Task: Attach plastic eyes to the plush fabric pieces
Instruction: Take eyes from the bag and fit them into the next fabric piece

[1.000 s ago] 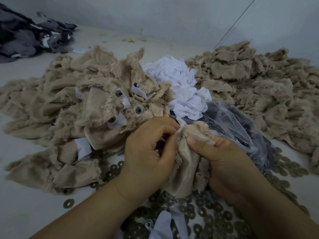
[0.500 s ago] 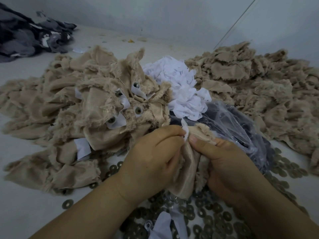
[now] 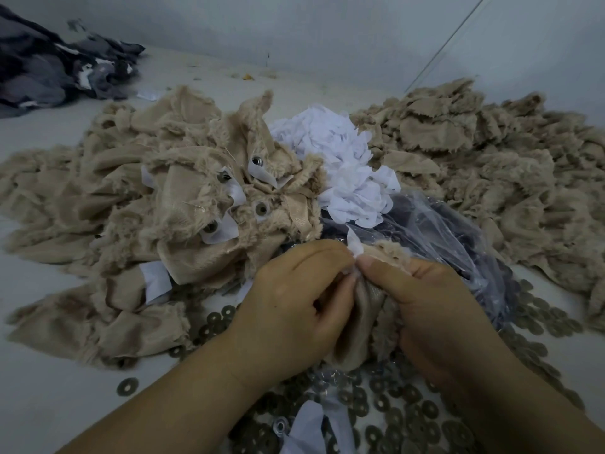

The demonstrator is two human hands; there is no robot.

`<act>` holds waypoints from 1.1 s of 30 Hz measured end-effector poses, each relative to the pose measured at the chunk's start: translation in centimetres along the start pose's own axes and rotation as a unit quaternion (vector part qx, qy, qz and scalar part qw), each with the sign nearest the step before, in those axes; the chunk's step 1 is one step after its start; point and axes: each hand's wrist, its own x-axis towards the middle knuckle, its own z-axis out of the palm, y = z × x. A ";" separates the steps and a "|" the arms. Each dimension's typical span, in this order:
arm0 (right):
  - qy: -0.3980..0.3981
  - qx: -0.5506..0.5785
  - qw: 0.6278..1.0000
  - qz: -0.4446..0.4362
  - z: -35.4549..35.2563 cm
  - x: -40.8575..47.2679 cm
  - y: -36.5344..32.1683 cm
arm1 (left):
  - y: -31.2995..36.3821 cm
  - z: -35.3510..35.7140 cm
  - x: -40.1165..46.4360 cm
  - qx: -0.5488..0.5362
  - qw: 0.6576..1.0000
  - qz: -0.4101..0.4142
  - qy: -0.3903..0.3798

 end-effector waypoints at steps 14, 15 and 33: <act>0.030 -0.077 0.995 -0.051 0.2 -0.2 0.2 | -0.7 -0.2 0.7 -0.213 0.953 -0.202 -0.080; 0.036 -0.081 0.995 -0.053 0.2 -0.2 0.3 | -0.7 -0.2 0.7 -0.231 0.943 -0.222 -0.091; 0.069 -0.126 0.985 -0.099 0.1 -0.2 0.1 | -0.3 -0.2 0.7 -0.250 0.925 -0.275 -0.080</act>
